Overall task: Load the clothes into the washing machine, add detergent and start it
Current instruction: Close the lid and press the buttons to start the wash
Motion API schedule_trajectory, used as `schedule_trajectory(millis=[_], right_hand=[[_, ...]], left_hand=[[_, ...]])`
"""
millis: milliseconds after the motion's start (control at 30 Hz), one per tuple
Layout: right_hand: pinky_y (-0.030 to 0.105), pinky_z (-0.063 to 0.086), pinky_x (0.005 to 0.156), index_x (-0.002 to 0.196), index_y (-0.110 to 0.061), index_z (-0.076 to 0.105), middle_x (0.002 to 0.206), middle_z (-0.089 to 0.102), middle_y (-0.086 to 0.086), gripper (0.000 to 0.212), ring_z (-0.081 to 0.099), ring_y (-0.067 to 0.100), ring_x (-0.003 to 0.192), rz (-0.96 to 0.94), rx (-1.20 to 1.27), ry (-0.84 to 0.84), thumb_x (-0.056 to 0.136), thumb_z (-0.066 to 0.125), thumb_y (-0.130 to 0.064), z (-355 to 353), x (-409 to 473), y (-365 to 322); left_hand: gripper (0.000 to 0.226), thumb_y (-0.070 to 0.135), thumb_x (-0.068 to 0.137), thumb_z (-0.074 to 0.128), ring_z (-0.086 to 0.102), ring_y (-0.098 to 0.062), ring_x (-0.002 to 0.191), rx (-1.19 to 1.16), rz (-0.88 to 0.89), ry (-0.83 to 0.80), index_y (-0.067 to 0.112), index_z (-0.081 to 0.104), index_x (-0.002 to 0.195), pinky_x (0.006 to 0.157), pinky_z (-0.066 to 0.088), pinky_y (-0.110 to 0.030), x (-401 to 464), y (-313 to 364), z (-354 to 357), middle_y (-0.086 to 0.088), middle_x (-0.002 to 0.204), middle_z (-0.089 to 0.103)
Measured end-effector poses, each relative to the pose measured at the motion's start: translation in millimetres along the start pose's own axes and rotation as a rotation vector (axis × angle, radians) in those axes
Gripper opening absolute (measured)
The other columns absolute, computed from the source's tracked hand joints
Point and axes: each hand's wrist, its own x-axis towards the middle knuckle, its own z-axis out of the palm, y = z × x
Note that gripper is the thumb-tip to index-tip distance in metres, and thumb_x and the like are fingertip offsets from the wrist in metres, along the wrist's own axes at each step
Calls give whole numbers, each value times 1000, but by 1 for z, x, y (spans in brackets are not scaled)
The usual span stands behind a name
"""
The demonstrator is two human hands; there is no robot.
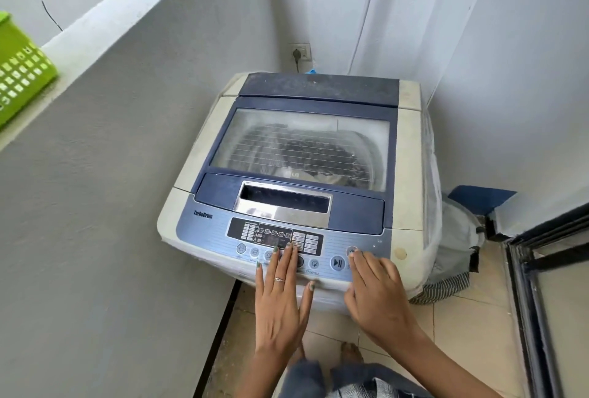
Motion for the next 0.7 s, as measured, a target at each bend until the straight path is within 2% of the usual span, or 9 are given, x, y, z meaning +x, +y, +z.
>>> schedule_trajectory(millis=[167,267,333,433,500,600,700], right_hand=[[37,46,69,87,-4,67,93,65,11,31,59,26,81,5,-39,-32,74,42,-17,0,12,-3],[37,45,72,100,-3,68,104,66,10,39,61,25,87,41,-24,-29,73,43,-18,-1,7,-1],[39,45,78,111,-1,66,113,66,9,49,62,25,95,65,-24,-48,72,41,-20,-4,0,-1],[39,35,87,122,-2,61,126,61,7,58,59,24,104,88,-22,-117,72,40,-21,-10,-8,-1],[38,33,90,125,-4,60,130,59,5,59,57,22,108,103,-15,-152,70,49,-20,-13,-10,-2],[40,40,92,126,-5,60,131,59,4,67,58,22,112,153,28,-203,61,73,-16,-16,-9,-7],[43,47,92,128,-5,58,134,57,5,67,57,24,116,188,50,-209,63,72,-13,-14,-10,-10]], left_hand=[[63,51,99,18,27,-21,142,-2,5,-53,13,36,146,116,9,-40,-4,3,0,3,153,32],[64,51,99,15,22,-17,144,19,12,-74,13,35,147,115,10,-41,-7,2,-3,3,154,30],[62,49,98,21,26,-20,144,29,18,-76,13,36,146,115,10,-41,-10,1,-3,3,153,32],[60,45,95,32,30,-23,141,40,36,-68,12,37,145,116,9,-40,-12,-2,-5,2,152,34],[60,45,95,33,29,-23,142,44,39,-59,13,36,146,116,9,-40,-13,-4,-5,2,152,33],[60,45,94,32,28,-22,141,31,36,-58,13,37,145,116,8,-39,-15,-8,-6,1,152,35],[60,45,94,33,30,-23,141,38,44,-63,12,38,145,116,8,-38,-16,-10,-6,1,151,37]])
